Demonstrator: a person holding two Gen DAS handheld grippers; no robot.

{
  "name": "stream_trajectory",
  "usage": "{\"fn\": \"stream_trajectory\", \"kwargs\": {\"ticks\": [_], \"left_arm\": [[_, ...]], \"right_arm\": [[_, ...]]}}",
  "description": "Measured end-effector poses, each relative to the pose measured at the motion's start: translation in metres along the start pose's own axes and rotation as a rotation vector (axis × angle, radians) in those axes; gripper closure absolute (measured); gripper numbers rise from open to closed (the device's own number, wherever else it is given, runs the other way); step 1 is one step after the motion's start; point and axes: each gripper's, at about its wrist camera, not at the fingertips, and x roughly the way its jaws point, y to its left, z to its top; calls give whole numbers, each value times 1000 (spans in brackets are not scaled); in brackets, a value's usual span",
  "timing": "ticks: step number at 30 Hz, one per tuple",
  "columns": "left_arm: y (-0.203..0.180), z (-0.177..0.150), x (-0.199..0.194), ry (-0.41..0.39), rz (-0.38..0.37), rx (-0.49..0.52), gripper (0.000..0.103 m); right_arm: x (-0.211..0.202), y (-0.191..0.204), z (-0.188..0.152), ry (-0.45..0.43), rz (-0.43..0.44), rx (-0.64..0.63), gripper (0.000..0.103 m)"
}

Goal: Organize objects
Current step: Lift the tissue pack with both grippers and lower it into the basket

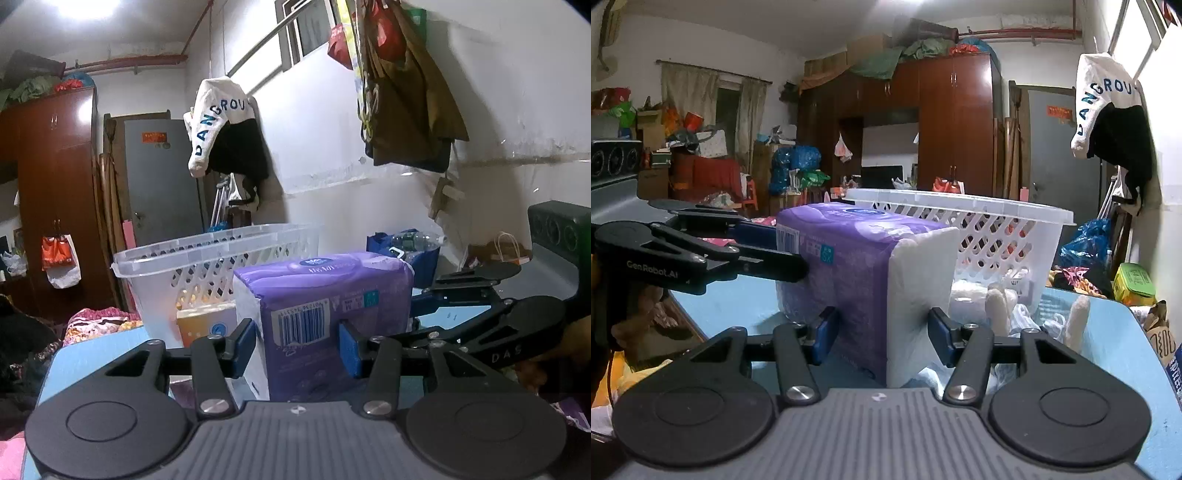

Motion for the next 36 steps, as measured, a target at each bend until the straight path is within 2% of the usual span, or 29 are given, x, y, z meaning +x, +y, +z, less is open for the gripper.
{"fn": "stream_trajectory", "kwargs": {"ticks": [12, 17, 22, 28, 32, 36], "left_arm": [[-5, 26, -20, -85, 21, 33, 51], [-4, 58, -17, -132, 42, 65, 51], [9, 101, 4, -153, 68, 87, 51], [30, 138, 39, -131, 109, 90, 51], [45, 141, 71, -86, 126, 59, 51], [62, 133, 109, -3, 133, 22, 51]], "right_arm": [[-11, 2, 34, -56, -19, -66, 46], [-8, -12, 67, -85, -28, -106, 46], [10, -30, 106, -83, -58, -148, 47], [45, -56, 135, -51, -63, -140, 47], [73, -68, 134, 5, -86, -142, 48], [108, -82, 124, 88, -96, -126, 49]]}}
